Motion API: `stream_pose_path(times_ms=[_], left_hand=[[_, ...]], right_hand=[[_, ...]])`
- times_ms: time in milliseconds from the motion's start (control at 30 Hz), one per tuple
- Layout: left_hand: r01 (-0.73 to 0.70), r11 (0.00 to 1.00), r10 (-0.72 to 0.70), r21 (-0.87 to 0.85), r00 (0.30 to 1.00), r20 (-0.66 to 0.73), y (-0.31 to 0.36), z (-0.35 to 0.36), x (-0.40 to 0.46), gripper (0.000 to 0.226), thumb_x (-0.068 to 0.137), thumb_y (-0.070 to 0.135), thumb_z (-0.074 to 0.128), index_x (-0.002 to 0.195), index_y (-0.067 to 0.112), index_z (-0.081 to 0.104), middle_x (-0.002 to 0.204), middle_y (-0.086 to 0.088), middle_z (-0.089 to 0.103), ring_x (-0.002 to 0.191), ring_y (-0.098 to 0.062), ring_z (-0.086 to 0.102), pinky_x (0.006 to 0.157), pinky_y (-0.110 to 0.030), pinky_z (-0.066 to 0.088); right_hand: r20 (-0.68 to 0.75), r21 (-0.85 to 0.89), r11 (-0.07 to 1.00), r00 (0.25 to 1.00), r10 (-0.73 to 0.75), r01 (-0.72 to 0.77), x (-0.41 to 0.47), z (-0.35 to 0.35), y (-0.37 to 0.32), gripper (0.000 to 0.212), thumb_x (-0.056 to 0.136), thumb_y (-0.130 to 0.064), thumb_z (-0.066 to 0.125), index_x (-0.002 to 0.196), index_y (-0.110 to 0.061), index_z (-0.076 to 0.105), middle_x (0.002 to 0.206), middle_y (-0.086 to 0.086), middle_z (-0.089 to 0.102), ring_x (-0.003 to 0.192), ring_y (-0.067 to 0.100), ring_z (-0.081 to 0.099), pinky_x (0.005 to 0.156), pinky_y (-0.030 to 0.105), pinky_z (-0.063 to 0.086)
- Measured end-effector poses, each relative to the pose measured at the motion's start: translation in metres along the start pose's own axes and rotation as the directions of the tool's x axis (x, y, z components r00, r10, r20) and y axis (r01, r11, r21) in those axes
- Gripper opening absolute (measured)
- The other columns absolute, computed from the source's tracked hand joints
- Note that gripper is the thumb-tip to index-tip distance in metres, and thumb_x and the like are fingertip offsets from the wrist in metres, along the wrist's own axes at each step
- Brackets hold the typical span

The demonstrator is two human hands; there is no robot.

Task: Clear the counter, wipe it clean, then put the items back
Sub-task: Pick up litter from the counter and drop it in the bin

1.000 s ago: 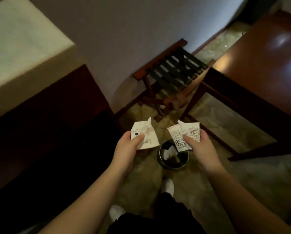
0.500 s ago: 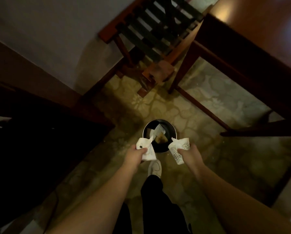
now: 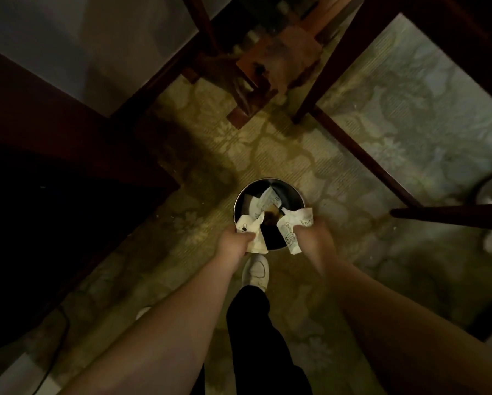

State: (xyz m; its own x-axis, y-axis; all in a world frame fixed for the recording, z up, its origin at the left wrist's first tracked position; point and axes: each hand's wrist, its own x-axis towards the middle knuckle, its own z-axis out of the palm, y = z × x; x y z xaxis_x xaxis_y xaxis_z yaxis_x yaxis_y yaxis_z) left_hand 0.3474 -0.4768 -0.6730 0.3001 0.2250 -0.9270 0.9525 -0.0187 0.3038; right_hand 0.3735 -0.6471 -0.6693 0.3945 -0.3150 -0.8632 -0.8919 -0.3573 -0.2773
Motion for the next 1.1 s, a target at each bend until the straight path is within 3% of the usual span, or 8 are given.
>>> stream_pose_path(times_ms=[100,200,400,500,667,800,900,1100], left_hand=[[0.017,1.0,-0.016,-0.006,0.999,0.044,0.003,0.004,0.007,0.024,0.09,0.012,0.067,0.112,0.006,0.059,0.107,-0.014,0.066,0.088,-0.028,0.062,0.06,-0.03,0.052],[0.031,0.994,-0.036,0.101,0.998,0.047,0.005,0.002,0.007,0.022,0.089,0.019,0.069,0.106,0.011,0.057,0.101,-0.012,0.064,0.089,-0.028,0.062,0.08,-0.037,0.055],[0.049,0.982,-0.054,0.183,0.998,0.024,0.006,-0.017,-0.005,0.02,0.094,0.019,0.061,0.079,0.01,0.051,0.071,-0.008,0.05,0.06,-0.021,0.045,0.063,-0.032,0.039],[-0.007,0.969,0.002,0.248,1.0,0.023,0.011,-0.033,-0.026,0.011,0.093,0.021,0.061,0.091,0.011,0.056,0.074,-0.004,0.054,0.069,-0.02,0.052,0.067,-0.03,0.042],[-0.105,0.951,0.1,0.291,0.994,0.032,0.029,-0.07,-0.086,0.023,0.093,0.021,0.059,0.115,0.014,0.055,0.099,-0.005,0.062,0.085,-0.02,0.059,0.071,-0.032,0.049],[-0.214,0.93,0.224,0.299,0.974,-0.001,0.056,-0.11,-0.152,0.02,0.094,0.027,0.059,0.112,0.017,0.059,0.096,-0.002,0.063,0.082,-0.017,0.06,0.064,-0.029,0.047],[-0.303,0.901,0.329,0.31,0.944,-0.033,0.076,-0.143,-0.204,0.019,0.092,0.033,0.061,0.106,0.019,0.061,0.094,-0.002,0.066,0.081,-0.018,0.062,0.067,-0.033,0.049],[-0.442,0.84,0.498,0.313,0.858,-0.124,0.102,-0.211,-0.312,0.016,0.093,0.036,0.06,0.104,0.024,0.061,0.081,0.005,0.061,0.062,-0.008,0.054,0.05,-0.023,0.037]], right_hand=[[0.0,-0.052,0.999,1.0,-0.008,0.008,0.007,0.004,-0.005,0.061,0.088,-0.021,0.057,0.143,-0.015,0.033,0.133,0.011,0.051,0.114,0.031,0.056,0.079,0.035,0.047],[0.026,-0.107,0.994,0.999,-0.019,0.021,0.007,0.001,-0.008,0.06,0.091,-0.018,0.056,0.145,-0.015,0.031,0.135,0.01,0.05,0.116,0.027,0.053,0.071,0.028,0.041],[0.09,-0.26,0.954,0.988,-0.128,0.147,-0.012,-0.011,-0.015,0.046,0.093,-0.02,0.056,0.135,-0.009,0.042,0.114,0.01,0.058,0.092,0.021,0.055,0.053,0.023,0.035],[0.169,-0.332,0.914,0.968,-0.188,0.235,-0.032,-0.018,-0.02,0.019,0.094,-0.017,0.051,0.112,-0.011,0.056,0.086,0.002,0.057,0.079,0.018,0.056,0.054,0.024,0.037],[0.208,-0.456,0.828,0.944,-0.257,0.325,-0.092,-0.031,-0.043,0.025,0.094,-0.025,0.05,0.116,-0.013,0.054,0.099,0.004,0.059,0.083,0.015,0.054,0.062,0.026,0.038],[0.26,-0.509,0.736,0.895,-0.362,0.446,-0.156,-0.042,-0.077,0.03,0.096,-0.025,0.051,0.123,-0.015,0.054,0.109,0.004,0.06,0.09,0.018,0.056,0.073,0.026,0.039],[0.298,-0.538,0.653,0.844,-0.445,0.534,-0.203,-0.045,-0.107,0.019,0.095,-0.026,0.051,0.111,-0.018,0.053,0.095,-0.002,0.051,0.093,0.02,0.056,0.079,0.029,0.044],[0.361,-0.583,0.391,0.658,-0.661,0.712,-0.31,-0.05,-0.163,0.027,0.094,-0.029,0.05,0.117,-0.016,0.057,0.111,0.002,0.055,0.096,0.017,0.056,0.081,0.031,0.047]])
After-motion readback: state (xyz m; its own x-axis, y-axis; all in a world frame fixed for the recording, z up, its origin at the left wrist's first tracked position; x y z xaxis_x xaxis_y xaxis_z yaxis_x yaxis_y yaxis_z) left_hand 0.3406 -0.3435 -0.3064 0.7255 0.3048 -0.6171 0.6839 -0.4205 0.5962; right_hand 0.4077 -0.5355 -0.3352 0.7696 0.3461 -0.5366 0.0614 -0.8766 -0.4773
